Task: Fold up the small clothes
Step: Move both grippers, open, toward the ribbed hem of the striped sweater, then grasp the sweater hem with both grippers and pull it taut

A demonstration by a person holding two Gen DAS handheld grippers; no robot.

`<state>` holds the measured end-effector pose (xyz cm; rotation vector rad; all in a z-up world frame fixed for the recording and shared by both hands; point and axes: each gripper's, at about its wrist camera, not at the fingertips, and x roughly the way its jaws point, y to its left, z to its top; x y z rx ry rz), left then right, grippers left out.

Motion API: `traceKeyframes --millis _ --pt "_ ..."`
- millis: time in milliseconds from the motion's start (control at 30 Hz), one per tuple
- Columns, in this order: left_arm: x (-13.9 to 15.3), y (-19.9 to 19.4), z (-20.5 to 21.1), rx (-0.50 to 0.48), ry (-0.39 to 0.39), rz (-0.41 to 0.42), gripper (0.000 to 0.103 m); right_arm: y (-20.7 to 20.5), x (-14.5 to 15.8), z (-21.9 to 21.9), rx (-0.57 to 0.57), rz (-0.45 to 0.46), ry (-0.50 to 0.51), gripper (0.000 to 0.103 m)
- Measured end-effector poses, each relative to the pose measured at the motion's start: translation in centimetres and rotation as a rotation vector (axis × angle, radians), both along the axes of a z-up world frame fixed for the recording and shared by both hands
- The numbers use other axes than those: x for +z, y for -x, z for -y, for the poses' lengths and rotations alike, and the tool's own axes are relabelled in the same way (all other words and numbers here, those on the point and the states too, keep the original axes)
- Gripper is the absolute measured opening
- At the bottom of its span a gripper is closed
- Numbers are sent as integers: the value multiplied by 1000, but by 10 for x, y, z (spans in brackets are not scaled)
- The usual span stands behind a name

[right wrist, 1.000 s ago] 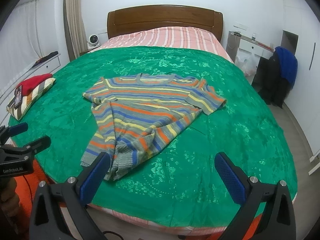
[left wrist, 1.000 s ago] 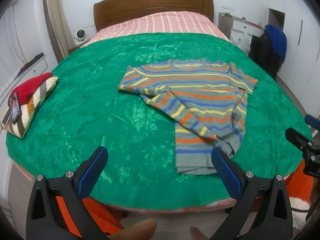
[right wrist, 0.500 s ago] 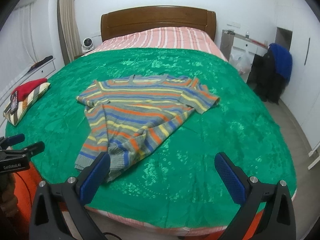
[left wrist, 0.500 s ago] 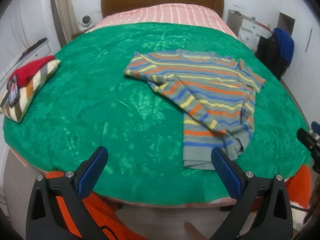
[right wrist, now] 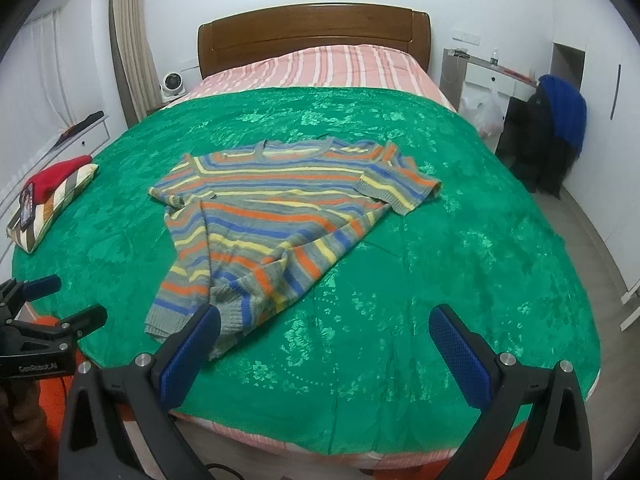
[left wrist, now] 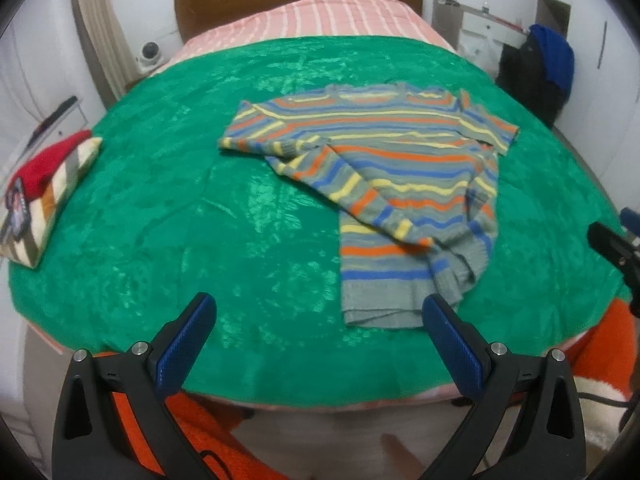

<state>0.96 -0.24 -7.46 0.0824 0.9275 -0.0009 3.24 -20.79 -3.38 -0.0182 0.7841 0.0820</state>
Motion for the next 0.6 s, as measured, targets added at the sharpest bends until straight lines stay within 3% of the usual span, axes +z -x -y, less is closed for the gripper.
traceKeyframes --millis 333,367,433,533,567,600 --pt "-1 0 -2 4 -36 14 102 -1 -2 -5 17 -10 2 103" --pt "-2 0 -2 -7 -10 12 103 -2 -3 -6 23 -10 4 103" --pt "-6 -2 -2 -80 119 -1 102 -9 -7 -9 72 -4 15 103" --pt "-26 -17 15 -248 262 -65 102 -38 -28 -20 169 -14 103 101" --pt "-33 -24 22 -284 266 -79 97 -48 -35 -19 178 -45 93 97" --pt "-41 -32 29 -312 259 -95 86 -63 -42 -17 185 -99 22 85"
